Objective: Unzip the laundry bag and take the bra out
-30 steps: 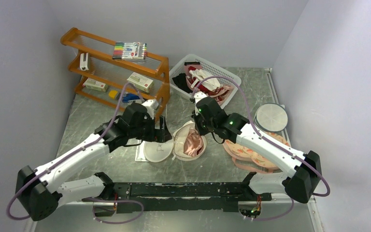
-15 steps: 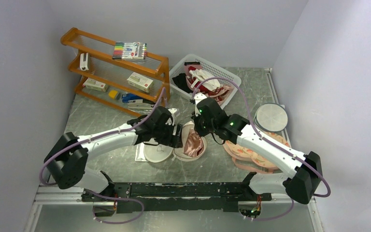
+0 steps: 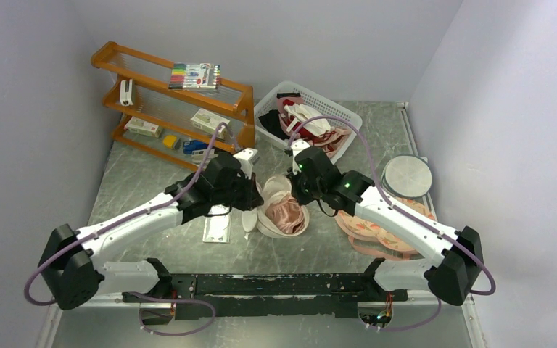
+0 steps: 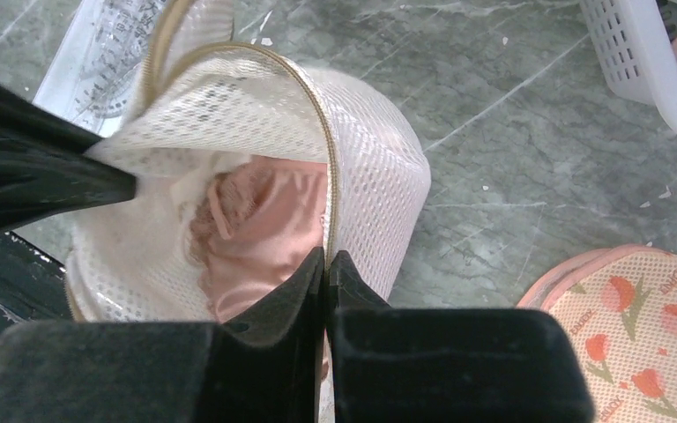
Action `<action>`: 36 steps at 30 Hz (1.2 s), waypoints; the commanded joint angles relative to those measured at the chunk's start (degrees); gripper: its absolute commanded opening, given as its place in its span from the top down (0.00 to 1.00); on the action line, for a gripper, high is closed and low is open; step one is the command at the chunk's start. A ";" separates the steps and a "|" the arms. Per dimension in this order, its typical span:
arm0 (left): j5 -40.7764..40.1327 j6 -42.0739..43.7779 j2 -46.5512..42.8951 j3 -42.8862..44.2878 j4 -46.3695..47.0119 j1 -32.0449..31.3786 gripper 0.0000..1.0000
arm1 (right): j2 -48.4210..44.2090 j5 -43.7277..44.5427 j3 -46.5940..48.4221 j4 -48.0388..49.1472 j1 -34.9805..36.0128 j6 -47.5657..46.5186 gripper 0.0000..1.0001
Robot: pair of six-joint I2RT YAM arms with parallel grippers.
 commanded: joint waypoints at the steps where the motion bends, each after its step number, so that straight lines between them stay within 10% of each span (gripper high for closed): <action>1: -1.79 -0.55 -3.89 0.18 -0.17 -0.04 0.93 | 1.16 0.95 2.25 0.28 -0.19 0.64 0.96; 18: -0.52 -4.89 -7.01 -1.45 2.29 -0.04 0.93 | -1.84 3.62 12.74 -14.01 1.68 1.14 0.49; 36: -0.84 -4.36 -5.88 -0.31 1.11 0.02 0.93 | 0.48 5.13 -3.66 8.46 8.41 1.33 0.71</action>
